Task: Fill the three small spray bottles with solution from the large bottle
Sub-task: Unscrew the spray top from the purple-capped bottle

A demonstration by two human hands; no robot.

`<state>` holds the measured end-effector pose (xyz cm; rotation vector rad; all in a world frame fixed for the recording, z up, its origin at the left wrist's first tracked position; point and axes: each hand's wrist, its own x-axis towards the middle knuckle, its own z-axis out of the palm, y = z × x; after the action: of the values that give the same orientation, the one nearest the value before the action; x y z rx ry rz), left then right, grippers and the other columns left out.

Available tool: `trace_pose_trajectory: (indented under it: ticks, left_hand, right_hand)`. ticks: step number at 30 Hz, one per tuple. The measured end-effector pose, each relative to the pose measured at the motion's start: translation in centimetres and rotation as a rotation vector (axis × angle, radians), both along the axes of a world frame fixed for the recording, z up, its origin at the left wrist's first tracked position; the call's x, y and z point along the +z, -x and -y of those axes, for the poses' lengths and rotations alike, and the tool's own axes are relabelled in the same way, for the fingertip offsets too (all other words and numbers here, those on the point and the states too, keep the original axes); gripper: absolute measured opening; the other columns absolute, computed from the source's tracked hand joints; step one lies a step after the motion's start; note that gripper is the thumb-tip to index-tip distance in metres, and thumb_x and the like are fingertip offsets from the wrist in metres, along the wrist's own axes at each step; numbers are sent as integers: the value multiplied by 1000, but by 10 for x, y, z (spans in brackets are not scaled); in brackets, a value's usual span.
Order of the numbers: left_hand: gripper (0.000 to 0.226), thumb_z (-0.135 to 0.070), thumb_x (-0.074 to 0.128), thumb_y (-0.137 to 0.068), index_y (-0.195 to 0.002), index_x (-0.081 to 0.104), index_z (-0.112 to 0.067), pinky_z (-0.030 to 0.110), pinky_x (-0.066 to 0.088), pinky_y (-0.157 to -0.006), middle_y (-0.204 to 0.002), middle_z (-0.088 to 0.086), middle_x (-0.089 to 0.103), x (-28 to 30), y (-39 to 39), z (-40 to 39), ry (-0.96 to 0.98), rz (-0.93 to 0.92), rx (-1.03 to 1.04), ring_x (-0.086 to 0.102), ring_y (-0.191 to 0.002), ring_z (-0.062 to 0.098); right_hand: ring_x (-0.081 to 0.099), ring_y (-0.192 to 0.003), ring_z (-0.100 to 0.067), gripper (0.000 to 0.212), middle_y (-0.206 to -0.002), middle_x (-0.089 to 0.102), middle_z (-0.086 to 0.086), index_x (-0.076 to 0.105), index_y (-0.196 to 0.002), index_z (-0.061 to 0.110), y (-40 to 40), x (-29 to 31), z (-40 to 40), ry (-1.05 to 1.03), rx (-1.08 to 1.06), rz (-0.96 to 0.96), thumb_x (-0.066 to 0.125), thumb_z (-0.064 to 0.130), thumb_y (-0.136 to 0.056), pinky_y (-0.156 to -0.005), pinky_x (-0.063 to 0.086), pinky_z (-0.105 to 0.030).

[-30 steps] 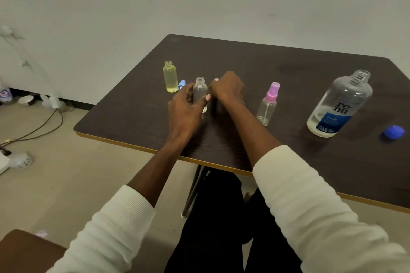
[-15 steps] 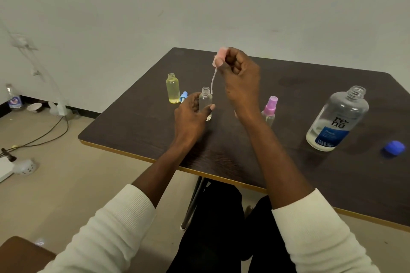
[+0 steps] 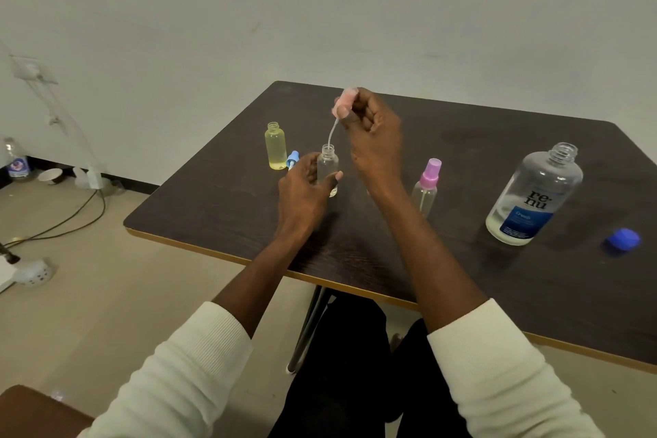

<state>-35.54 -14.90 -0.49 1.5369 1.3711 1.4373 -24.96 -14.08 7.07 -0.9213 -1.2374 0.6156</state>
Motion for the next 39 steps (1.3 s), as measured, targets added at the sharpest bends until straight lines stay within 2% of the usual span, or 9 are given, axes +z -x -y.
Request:
trace_pose_trajectory:
  ticks: [5,8,11,16,19,24,28,33,39]
  left_hand:
    - [34,-26,78,-85,-116,69,-17,42,60,-90,-103,-6,76,-2,2,0,-8,10,-11,72,-98,8]
    - [32,-26,75,-89,-118,68,-14,40,60,-89,-105,-4,76,0,2,3,-21,6,-22,72,-98,8]
    - [36,-28,73,-90,-122,67,-12,39,61,-90,-108,0,75,1,1,5,-24,13,-24,72,-101,11]
    - [42,-40,67,-90,-123,67,-14,40,60,-90,-108,-2,76,4,1,9,-18,10,-32,72,-100,10]
    - [58,-57,62,-82,-122,67,-15,38,60,-90,-109,-2,75,5,2,11,-24,13,-30,72,-101,11]
    - [32,-25,73,-90,-121,67,-17,44,61,-87,-103,0,75,2,2,6,-17,-31,-5,72,-97,14]
    - [31,-23,74,-90,-119,67,-15,46,60,-87,-103,2,74,-1,2,3,-14,-76,26,71,-97,17]
    - [36,-26,76,-88,-122,67,-15,44,60,-90,-107,-1,76,1,1,4,-4,-6,-11,72,-100,12]
    - [36,-22,76,-89,-123,66,-14,43,59,-93,-112,1,75,0,0,5,-24,-2,-16,72,-103,12]
  right_hand:
    - [69,-94,-17,18,-96,72,-2,68,-108,11,2,-16,-4,81,-8,146,65,8,-90,-90,56,-38]
    - [66,-90,-4,24,-94,69,8,69,-114,13,1,-25,-4,152,-15,274,65,7,-90,-88,56,-29]
    - [66,-92,-4,27,-98,70,6,68,-116,12,1,-28,-4,189,-15,273,64,7,-90,-87,54,-24]
    - [67,-100,-7,29,-106,73,1,68,-119,12,-4,-34,-5,222,41,315,63,7,-91,-88,54,-21]
    - [67,-98,-6,29,-104,72,3,67,-121,12,-4,-34,-6,224,47,329,63,8,-92,-84,53,-17]
    - [67,-83,-10,21,-90,71,0,70,-101,9,-2,-38,-7,188,-22,297,76,9,-81,-76,55,-24]
    - [62,-78,-9,27,-85,66,4,61,-90,14,0,-44,-7,193,-41,289,82,16,-74,-69,53,-24]
    - [65,-104,-10,41,-112,69,-1,62,-124,8,1,-39,-6,226,47,165,73,21,-87,-90,53,-20]
    - [65,-108,-15,41,-115,69,-6,62,-126,4,1,-38,-4,220,64,60,72,12,-87,-95,53,-27]
